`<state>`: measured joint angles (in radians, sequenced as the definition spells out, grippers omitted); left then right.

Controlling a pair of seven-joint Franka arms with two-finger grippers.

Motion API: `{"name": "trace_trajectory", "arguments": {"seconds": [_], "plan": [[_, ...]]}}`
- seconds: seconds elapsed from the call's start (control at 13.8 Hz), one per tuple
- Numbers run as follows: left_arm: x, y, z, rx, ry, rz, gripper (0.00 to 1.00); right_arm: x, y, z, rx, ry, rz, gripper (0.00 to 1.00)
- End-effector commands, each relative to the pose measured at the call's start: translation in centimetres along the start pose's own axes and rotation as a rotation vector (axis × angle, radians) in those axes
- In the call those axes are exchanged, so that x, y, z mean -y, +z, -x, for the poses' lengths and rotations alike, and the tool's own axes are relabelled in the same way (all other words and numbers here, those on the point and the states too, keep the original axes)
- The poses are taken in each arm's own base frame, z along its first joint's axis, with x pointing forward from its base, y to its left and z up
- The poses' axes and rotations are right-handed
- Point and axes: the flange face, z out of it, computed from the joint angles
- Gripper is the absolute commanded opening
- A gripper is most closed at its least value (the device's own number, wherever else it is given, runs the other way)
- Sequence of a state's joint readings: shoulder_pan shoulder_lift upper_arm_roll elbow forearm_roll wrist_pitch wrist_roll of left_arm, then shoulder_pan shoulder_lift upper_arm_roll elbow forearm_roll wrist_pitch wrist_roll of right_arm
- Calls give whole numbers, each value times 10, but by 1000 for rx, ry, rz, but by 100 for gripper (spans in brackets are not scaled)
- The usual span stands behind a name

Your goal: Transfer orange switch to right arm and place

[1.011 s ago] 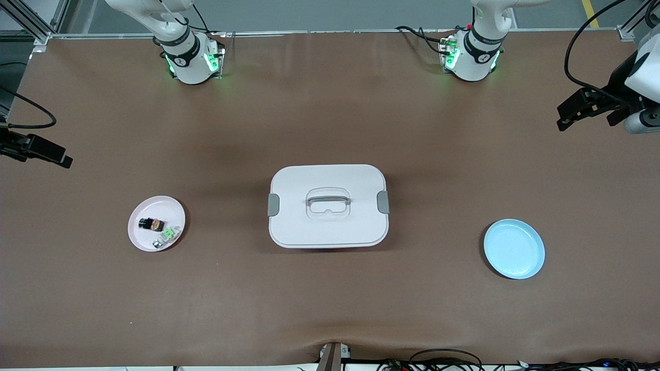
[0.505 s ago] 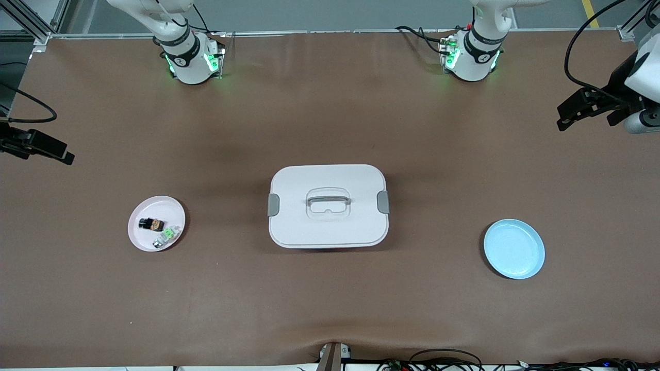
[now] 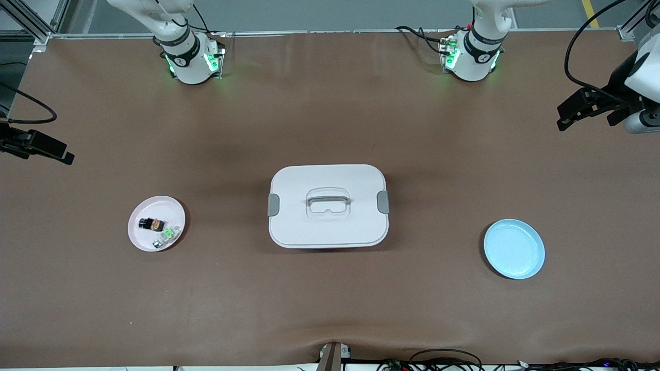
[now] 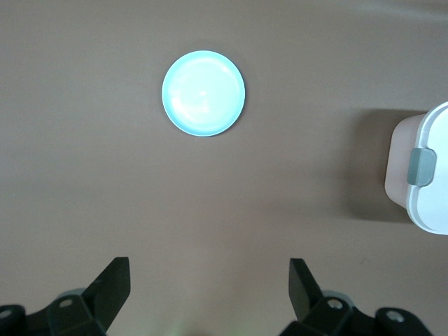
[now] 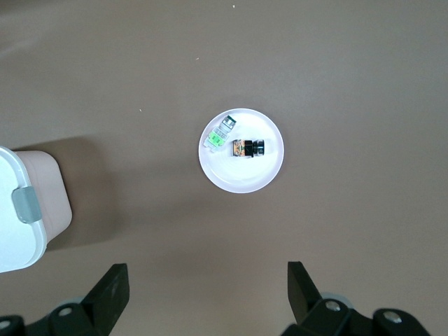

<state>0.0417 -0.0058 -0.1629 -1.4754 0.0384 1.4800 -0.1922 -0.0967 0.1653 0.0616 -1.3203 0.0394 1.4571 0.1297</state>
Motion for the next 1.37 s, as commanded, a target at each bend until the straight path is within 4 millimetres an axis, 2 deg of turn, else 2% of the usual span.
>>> {"name": "trace_trajectory", "arguments": {"seconds": [0.0, 0.14, 0.36, 0.51, 0.87, 1.08, 1.3], "plan": [[3, -5, 4, 5, 9, 12, 100, -2, -1, 9, 3, 2, -7, 100], [5, -5, 4, 5, 6, 11, 100, -3, -4, 10, -8, 2, -5, 100], [10, -5, 3, 6, -3, 11, 100, 10, -8, 11, -39, -94, 76, 100], [11, -3, 2, 10, -8, 11, 100, 10, -10, 13, -42, -93, 76, 100], [11, -1, 0, 13, -8, 11, 100, 3, -14, 14, -41, -97, 77, 100], [11, -1, 1, 15, -8, 11, 100, -12, -15, 13, -37, -95, 67, 100], [12, -1, 0, 15, -8, 11, 100, -16, -26, 19, -55, -103, 67, 100]]}}
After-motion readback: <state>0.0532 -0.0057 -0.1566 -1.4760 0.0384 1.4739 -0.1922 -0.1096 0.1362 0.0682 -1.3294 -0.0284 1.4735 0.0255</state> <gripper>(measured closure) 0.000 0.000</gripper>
